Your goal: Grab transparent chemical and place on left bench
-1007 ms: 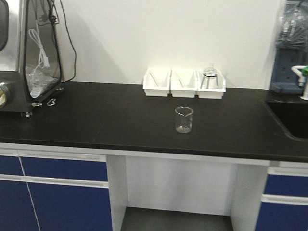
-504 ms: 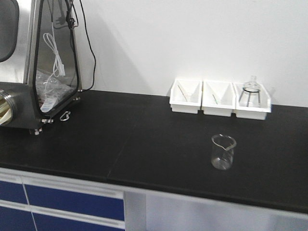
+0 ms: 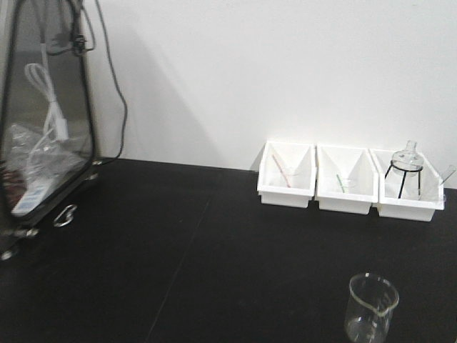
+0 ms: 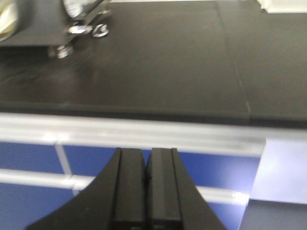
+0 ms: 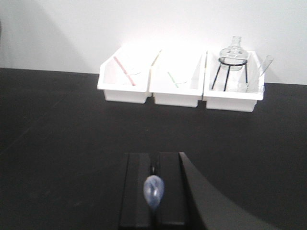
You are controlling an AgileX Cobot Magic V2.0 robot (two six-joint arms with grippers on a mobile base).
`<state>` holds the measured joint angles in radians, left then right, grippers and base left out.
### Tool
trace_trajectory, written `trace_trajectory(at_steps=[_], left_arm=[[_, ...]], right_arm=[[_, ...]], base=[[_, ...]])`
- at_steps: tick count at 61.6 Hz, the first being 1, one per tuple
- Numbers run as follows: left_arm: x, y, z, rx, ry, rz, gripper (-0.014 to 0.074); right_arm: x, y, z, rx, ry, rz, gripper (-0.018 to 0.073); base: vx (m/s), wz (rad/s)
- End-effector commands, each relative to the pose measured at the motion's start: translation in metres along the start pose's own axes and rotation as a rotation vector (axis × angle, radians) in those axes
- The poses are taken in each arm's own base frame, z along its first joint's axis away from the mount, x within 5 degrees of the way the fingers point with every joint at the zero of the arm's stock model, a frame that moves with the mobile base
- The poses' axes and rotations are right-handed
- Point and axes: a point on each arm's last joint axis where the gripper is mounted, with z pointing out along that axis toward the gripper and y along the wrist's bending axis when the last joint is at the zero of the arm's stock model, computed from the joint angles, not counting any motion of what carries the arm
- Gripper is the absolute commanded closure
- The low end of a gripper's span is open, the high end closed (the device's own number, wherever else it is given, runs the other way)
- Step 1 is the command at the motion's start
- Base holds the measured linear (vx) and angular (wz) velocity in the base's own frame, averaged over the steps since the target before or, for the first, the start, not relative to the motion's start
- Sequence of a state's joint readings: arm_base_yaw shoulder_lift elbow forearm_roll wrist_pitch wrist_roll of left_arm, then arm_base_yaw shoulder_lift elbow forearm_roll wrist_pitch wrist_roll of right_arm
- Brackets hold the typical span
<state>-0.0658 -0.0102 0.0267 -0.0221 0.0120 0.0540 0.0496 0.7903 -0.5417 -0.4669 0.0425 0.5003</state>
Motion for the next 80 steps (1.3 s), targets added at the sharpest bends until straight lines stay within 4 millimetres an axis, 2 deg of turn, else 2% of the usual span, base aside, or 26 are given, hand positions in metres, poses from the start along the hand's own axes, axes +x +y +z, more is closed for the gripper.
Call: trace_trajectory(at_steps=[1, 36, 80], left_arm=[[-0.0028, 0.0001, -0.0013, -0.002, -0.081, -0.009, 0.06], [-0.0028, 0.0001, -0.0013, -0.002, -0.081, -0.009, 0.06], [-0.0028, 0.0001, -0.0013, -0.002, -0.081, -0.009, 0.06]], right_arm=[[-0.0154, 0.0028, -0.0019, -0.03, -0.091, -0.013, 0.0562], [-0.0154, 0.0028, -0.0019, -0.03, -0.091, -0.013, 0.0562], [-0.0171, 0.0038, -0.0017, -0.042, -0.11, -0.002, 0.0562]], base=[[0.43, -0.25], [0.31, -0.29], [0.04, -0.07]])
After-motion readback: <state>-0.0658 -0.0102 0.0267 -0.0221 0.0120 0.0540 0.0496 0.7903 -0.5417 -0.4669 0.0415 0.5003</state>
